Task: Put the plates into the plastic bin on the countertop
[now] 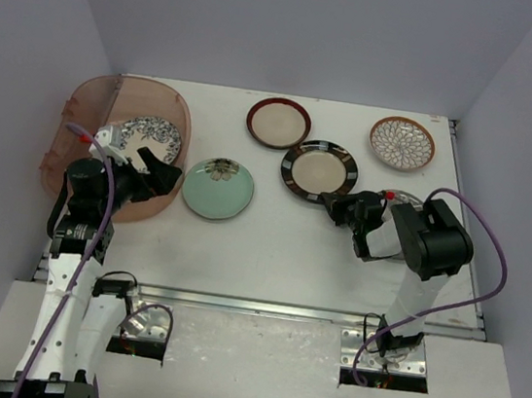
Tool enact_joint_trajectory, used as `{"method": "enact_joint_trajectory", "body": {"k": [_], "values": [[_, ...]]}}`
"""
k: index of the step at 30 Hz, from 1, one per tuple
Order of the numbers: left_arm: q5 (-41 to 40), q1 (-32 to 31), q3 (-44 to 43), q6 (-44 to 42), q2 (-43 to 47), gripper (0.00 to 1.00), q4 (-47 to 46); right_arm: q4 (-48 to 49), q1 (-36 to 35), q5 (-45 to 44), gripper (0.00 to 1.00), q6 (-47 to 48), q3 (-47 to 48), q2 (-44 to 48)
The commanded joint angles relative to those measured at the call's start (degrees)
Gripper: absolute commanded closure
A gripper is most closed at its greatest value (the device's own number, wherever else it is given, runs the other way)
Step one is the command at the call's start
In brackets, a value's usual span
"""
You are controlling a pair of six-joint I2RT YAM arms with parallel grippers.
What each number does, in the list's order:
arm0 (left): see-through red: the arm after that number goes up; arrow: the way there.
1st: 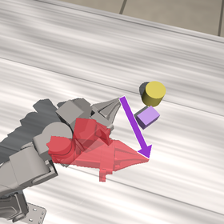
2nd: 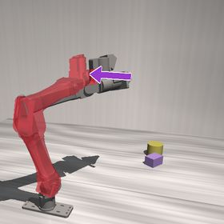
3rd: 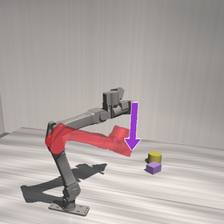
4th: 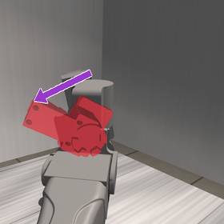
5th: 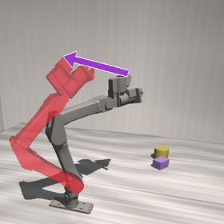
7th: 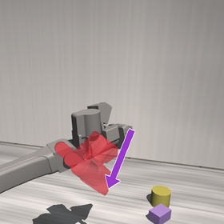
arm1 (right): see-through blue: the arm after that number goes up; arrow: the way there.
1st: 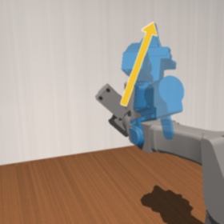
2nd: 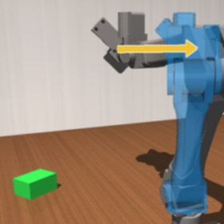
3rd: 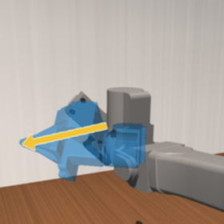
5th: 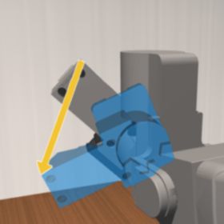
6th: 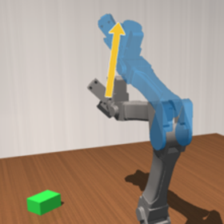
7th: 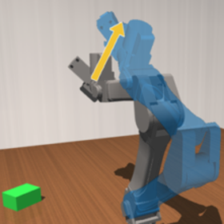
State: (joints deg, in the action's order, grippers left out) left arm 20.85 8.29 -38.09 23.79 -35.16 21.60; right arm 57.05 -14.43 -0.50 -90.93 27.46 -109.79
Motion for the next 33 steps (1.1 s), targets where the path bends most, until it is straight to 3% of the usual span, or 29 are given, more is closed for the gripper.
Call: {"method": "enact_joint_trajectory", "body": {"k": [1,10,13,16,18,22,28,32,33], "values": [[1.14,-0.73,-0.23,-0.94,0.34,0.00,-3.32,3.24,0.76,7.11,1.00,2.58,0.44,6.69],[3.80,-0.82,-0.94,-0.02,-1.24,0.00,-3.10,3.94,2.61,15.80,1.00,5.08,-0.20,15.44],[7.05,-0.88,-1.26,0.53,-2.99,0.00,-3.71,4.78,3.16,20.68,1.00,5.56,0.18,16.98],[13.10,-1.72,-3.13,2.25,-6.81,0.00,-5.72,2.23,3.10,31.52,1.00,6.58,2.80,19.06],[13.85,-4.87,-5.15,3.38,-10.75,0.00,-6.72,0.69,2.74,37.33,1.00,7.35,3.20,20.66],[3.98,-19.23,-11.67,4.32,-18.66,0.00,-6.65,-3.40,2.16,46.48,1.00,10.46,3.41,24.59],[0.48,-22.81,-13.48,5.94,-27.29,0.01,-8.12,-9.57,0.52,57.92,1.00,16.78,4.66,32.72],[2.57,-23.24,-12.59,7.24,-29.23,0.11,-10.96,-13.32,-0.40,61.22,1.00,19.72,5.60,35.82],[3.99,-23.30,-12.00,8.06,-29.47,0.21,-12.55,-13.49,-0.69,61.64,1.00,19.66,5.66,36.42]]}}
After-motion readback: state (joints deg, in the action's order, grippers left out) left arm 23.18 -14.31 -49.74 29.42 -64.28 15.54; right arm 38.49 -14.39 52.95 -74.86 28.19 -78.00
